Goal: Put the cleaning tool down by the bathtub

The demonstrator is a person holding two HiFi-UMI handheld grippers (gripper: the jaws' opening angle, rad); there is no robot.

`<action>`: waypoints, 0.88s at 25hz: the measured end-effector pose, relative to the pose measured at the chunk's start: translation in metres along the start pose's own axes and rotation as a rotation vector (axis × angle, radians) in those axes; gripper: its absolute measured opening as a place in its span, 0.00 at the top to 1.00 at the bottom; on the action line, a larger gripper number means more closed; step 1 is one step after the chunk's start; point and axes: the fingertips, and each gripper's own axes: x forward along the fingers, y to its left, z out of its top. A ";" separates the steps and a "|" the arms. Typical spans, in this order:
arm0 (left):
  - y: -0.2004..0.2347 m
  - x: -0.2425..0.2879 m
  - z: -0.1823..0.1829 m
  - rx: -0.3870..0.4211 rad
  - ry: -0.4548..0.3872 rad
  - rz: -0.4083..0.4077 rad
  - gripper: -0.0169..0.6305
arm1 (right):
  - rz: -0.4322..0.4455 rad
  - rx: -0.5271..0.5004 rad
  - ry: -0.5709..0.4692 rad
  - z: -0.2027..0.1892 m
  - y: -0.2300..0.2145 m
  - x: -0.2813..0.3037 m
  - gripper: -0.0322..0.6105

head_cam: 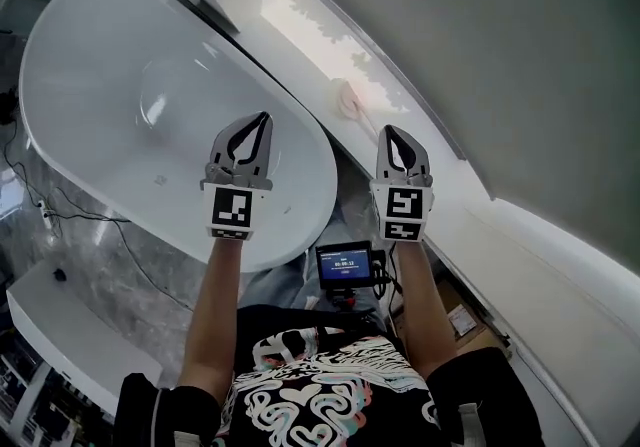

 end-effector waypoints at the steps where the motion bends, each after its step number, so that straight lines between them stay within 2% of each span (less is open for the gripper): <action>1: 0.001 -0.003 0.005 0.002 -0.004 0.000 0.95 | 0.002 0.003 -0.006 0.005 0.002 -0.004 0.91; 7: -0.005 -0.026 0.033 0.018 -0.027 -0.015 0.95 | 0.014 0.014 -0.043 0.029 0.008 -0.033 0.91; 11: -0.006 -0.041 0.049 0.027 -0.037 -0.019 0.95 | -0.011 0.025 -0.064 0.038 0.001 -0.049 0.91; 16: -0.008 -0.055 0.080 0.037 -0.076 -0.012 0.95 | -0.023 0.085 -0.126 0.060 -0.012 -0.074 0.91; 22: -0.009 -0.080 0.125 0.061 -0.127 -0.007 0.95 | -0.042 0.084 -0.197 0.099 -0.016 -0.116 0.91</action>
